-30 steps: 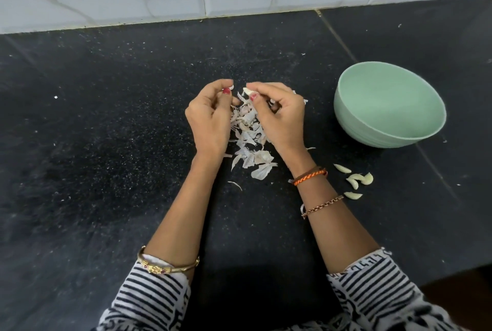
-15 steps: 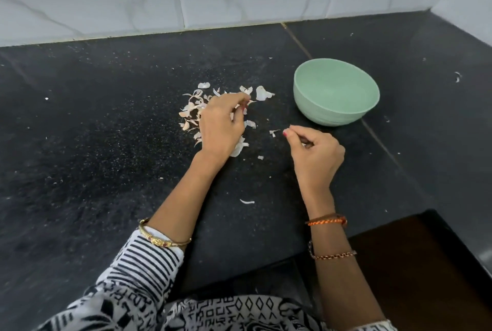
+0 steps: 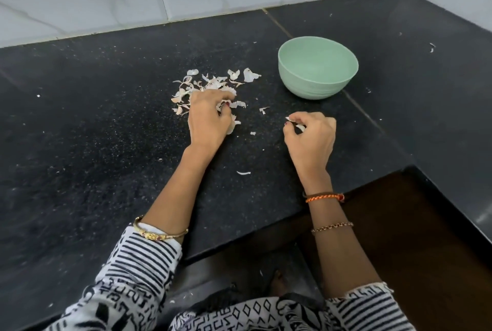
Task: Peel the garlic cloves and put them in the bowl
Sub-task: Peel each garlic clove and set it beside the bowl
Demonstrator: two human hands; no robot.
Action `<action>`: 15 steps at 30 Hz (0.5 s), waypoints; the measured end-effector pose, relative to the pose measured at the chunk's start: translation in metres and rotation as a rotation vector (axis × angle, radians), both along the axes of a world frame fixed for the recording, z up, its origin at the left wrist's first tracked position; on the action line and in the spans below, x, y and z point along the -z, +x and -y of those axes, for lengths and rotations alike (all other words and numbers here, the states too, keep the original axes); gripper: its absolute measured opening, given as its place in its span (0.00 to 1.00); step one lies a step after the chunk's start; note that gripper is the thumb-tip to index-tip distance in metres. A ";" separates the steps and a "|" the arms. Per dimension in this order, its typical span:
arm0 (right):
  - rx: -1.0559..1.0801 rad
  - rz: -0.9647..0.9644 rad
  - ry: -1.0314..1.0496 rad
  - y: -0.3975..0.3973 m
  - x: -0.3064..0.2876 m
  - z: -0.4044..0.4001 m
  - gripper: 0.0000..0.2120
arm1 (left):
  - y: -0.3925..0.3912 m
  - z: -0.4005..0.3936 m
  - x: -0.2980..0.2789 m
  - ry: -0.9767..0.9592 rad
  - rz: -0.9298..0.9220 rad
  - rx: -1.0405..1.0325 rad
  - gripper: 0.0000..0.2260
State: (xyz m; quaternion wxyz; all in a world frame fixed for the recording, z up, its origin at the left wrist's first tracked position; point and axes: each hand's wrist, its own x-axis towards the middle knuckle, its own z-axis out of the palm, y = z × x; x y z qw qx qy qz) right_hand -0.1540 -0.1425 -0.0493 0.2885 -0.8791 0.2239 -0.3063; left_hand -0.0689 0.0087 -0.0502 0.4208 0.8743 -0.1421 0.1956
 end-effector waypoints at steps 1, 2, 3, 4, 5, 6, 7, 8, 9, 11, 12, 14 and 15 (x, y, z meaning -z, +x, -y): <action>0.001 0.022 -0.005 0.000 0.001 -0.001 0.08 | 0.000 -0.001 0.000 -0.023 -0.009 -0.006 0.11; -0.002 0.051 -0.008 0.001 0.001 -0.003 0.08 | 0.000 -0.001 -0.001 -0.052 -0.018 -0.015 0.11; -0.015 0.084 -0.010 0.001 0.001 -0.005 0.08 | 0.000 -0.001 -0.001 -0.082 -0.030 -0.025 0.12; -0.039 0.116 -0.011 0.003 0.000 -0.008 0.08 | 0.001 -0.002 -0.002 -0.116 -0.036 -0.034 0.13; -0.069 0.146 -0.010 0.006 -0.001 -0.012 0.08 | 0.002 -0.003 -0.003 -0.150 -0.032 -0.039 0.14; -0.103 0.170 -0.007 0.010 -0.003 -0.017 0.09 | 0.003 -0.005 -0.004 -0.179 -0.022 -0.044 0.16; -0.141 0.193 -0.002 0.014 -0.006 -0.021 0.10 | 0.004 -0.006 -0.005 -0.195 -0.014 -0.052 0.19; -0.184 0.210 0.007 0.020 -0.009 -0.026 0.10 | 0.006 -0.009 -0.006 -0.200 -0.007 -0.063 0.21; -0.228 0.215 0.019 0.026 -0.012 -0.031 0.12 | 0.008 -0.011 -0.006 -0.199 -0.004 -0.075 0.23; -0.312 0.167 0.032 0.040 -0.019 -0.037 0.14 | 0.012 -0.016 -0.007 -0.197 0.011 -0.102 0.23; -0.355 0.124 0.026 0.048 -0.021 -0.039 0.14 | 0.016 -0.019 -0.007 -0.189 0.020 -0.120 0.23; -0.425 0.025 0.014 0.064 -0.022 -0.041 0.15 | 0.025 -0.025 -0.006 -0.155 0.018 -0.164 0.22; -0.453 -0.021 0.013 0.074 -0.023 -0.042 0.15 | 0.032 -0.029 -0.006 -0.126 0.014 -0.191 0.22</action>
